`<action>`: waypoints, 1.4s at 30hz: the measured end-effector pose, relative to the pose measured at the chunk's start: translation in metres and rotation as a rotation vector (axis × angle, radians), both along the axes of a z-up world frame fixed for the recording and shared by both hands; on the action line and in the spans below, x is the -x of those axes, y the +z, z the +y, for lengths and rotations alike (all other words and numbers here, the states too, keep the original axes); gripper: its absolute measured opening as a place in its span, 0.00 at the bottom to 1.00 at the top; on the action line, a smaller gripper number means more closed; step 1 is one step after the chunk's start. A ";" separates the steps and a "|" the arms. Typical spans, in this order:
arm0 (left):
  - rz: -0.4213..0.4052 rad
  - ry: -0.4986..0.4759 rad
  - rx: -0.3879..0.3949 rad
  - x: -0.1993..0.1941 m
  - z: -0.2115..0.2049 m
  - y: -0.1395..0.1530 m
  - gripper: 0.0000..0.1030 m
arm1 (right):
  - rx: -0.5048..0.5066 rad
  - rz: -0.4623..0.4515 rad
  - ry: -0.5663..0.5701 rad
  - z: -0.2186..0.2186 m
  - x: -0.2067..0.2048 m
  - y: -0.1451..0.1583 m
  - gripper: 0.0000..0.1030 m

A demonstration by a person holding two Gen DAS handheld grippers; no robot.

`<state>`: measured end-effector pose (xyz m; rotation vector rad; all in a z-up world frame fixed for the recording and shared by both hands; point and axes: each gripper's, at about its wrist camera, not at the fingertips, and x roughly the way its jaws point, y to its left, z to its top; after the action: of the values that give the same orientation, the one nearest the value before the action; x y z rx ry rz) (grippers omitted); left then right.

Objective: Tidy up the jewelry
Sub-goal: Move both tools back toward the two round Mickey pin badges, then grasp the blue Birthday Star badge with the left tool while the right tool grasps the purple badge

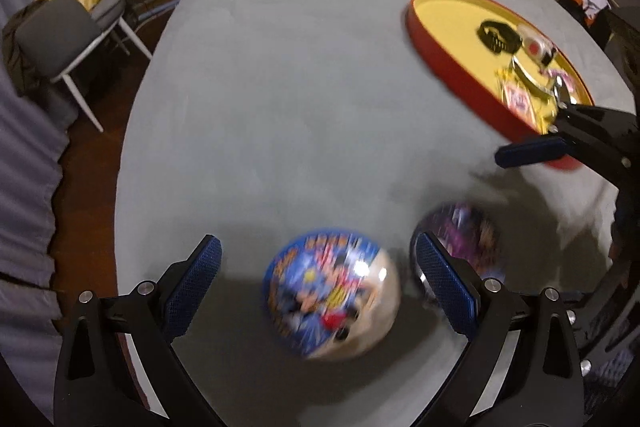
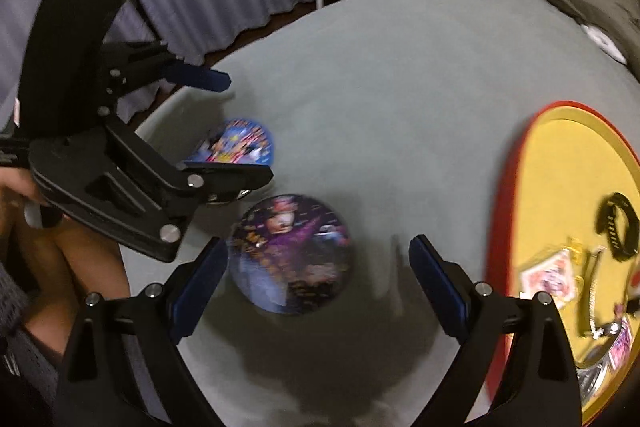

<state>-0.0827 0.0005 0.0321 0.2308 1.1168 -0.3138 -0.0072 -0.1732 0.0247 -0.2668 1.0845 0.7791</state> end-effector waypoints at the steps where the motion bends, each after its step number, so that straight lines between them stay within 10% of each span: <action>1: 0.006 -0.005 0.003 0.004 0.003 -0.002 0.93 | 0.006 0.008 0.015 0.004 0.000 -0.003 0.85; 25: 0.020 -0.070 0.002 0.018 0.011 -0.023 0.94 | 0.062 0.006 0.073 0.032 0.004 -0.020 0.88; 32: 0.002 -0.105 -0.015 0.023 0.006 -0.017 0.70 | 0.066 -0.019 0.076 0.035 0.005 -0.015 0.81; 42: 0.003 -0.095 0.001 0.022 0.007 -0.014 0.70 | 0.047 -0.022 0.070 0.034 0.004 -0.009 0.68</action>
<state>-0.1048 0.0077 0.0178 0.2834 1.1107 -0.3988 -0.0113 -0.1391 0.0153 -0.3543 1.0782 0.8119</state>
